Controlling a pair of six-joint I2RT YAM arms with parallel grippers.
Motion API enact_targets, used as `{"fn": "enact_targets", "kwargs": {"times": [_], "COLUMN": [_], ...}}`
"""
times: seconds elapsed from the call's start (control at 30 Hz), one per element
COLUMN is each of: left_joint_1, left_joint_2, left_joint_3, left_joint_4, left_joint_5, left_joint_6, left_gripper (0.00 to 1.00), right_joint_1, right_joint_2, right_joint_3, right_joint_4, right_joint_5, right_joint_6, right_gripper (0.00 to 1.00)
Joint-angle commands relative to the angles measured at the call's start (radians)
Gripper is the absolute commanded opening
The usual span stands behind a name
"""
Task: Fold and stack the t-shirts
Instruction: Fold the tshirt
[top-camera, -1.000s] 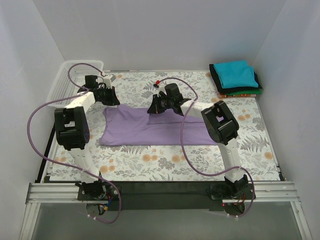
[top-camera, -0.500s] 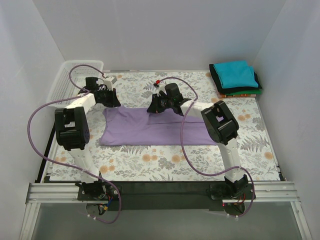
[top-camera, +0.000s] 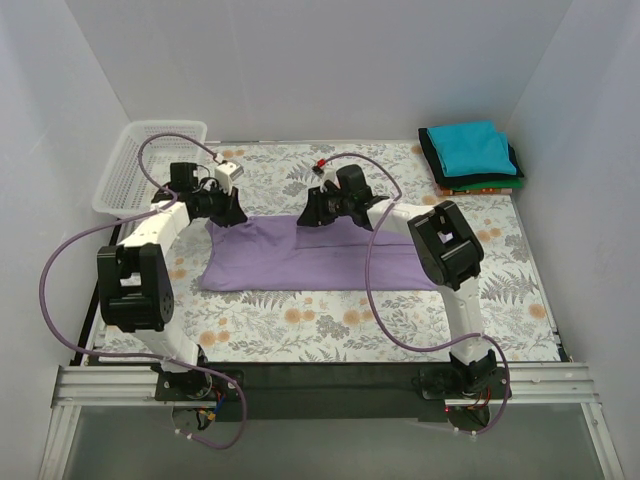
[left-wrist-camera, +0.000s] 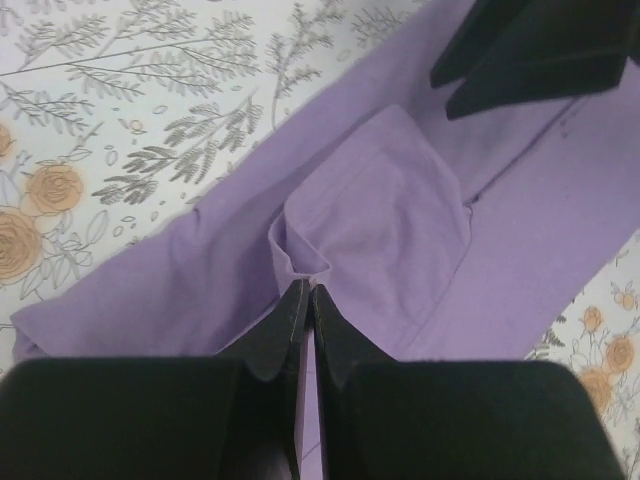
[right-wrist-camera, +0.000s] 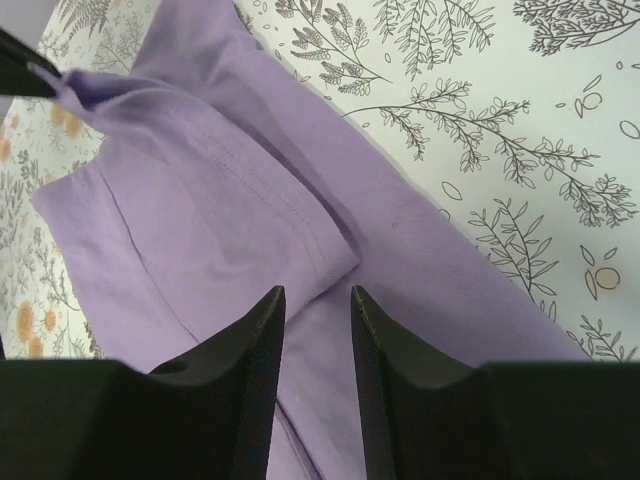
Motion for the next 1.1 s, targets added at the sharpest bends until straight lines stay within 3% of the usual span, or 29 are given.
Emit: {"fn": "enact_targets", "kwargs": {"times": [0.0,0.27,0.37,0.47,0.5,0.57,0.63,0.83,0.97,1.07], "left_joint_1": [-0.019,-0.089,-0.117,-0.125,-0.125,-0.116,-0.093,-0.059,-0.059,-0.063], "left_joint_2": [-0.075,-0.175,-0.213,-0.210,-0.206,-0.195,-0.173,-0.114,-0.017,0.012], "left_joint_3": [-0.054,-0.195,-0.258,-0.263,-0.254,-0.209,-0.171,-0.073,-0.002,0.007], "left_joint_4": [-0.088,-0.289,-0.311,-0.353,-0.355,-0.351,-0.361,-0.208,-0.132,-0.066], "left_joint_5": [0.058,0.083,0.045,0.025,0.023,0.047,0.090,0.164,0.126,0.071], "left_joint_6": [0.129,0.439,0.489,0.500,0.478,0.432,0.373,0.079,-0.083,-0.168], "left_gripper": [0.00,0.01,0.10,0.28,0.31,0.35,0.39,0.39,0.48,0.48], "right_joint_1": [-0.018,-0.062,-0.070,-0.070,-0.070,-0.068,-0.068,-0.049,-0.032,-0.021], "right_joint_2": [-0.077,-0.109,-0.115,-0.117,-0.114,-0.103,-0.082,-0.013,0.042,0.087], "right_joint_3": [-0.009,-0.015,-0.018,-0.009,-0.002,0.028,0.050,0.123,0.177,0.208], "right_joint_4": [0.007,-0.029,-0.043,-0.053,-0.058,-0.073,-0.093,-0.101,-0.112,-0.125], "right_joint_5": [-0.030,-0.065,-0.088,-0.125,-0.133,-0.151,-0.159,-0.208,-0.228,-0.236], "right_joint_6": [-0.018,-0.034,-0.042,-0.053,-0.051,-0.053,-0.053,-0.034,-0.050,-0.047], "right_gripper": [0.40,0.40,0.40,0.40,0.41,0.54,0.57,0.58,0.60,0.59]}}
